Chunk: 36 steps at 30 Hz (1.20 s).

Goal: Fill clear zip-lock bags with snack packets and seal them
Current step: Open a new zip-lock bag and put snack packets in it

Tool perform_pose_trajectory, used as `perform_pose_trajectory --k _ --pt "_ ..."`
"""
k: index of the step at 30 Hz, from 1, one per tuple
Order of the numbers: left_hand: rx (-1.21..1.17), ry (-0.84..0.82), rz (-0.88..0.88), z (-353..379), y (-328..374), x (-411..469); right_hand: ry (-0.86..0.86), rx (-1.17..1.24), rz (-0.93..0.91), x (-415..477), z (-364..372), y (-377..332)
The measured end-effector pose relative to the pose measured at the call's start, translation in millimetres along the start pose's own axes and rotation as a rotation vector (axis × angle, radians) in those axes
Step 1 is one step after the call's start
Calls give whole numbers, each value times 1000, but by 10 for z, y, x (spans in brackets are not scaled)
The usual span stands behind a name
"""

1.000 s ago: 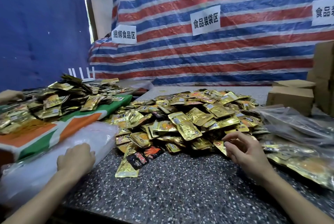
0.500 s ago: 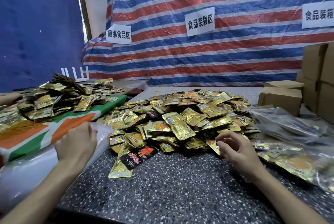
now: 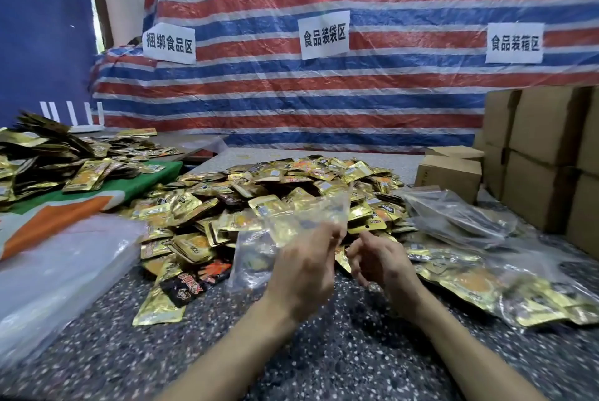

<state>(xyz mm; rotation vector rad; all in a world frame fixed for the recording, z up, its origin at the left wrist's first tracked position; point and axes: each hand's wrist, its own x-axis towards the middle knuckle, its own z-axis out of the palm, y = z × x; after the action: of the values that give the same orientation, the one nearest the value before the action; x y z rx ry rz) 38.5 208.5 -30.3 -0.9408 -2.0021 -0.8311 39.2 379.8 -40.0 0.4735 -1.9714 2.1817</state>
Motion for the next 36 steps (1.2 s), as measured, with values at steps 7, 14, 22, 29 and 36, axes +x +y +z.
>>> perform_pose_trajectory --k 7,14,22,29,36 --pt "-93 -166 97 270 -64 -277 32 -161 112 28 -58 21" --pt "-685 -105 -348 180 -43 -258 -52 -109 176 9 -58 17" --pt "-1080 -182 -755 132 -128 -238 -215 -177 221 -62 -18 21" --pt "-1116 -227 -843 118 -110 -203 -186 -177 255 -80 26 -52" --pt "-1064 -254 -826 116 -128 -231 -110 -223 175 -61 -6 -60"
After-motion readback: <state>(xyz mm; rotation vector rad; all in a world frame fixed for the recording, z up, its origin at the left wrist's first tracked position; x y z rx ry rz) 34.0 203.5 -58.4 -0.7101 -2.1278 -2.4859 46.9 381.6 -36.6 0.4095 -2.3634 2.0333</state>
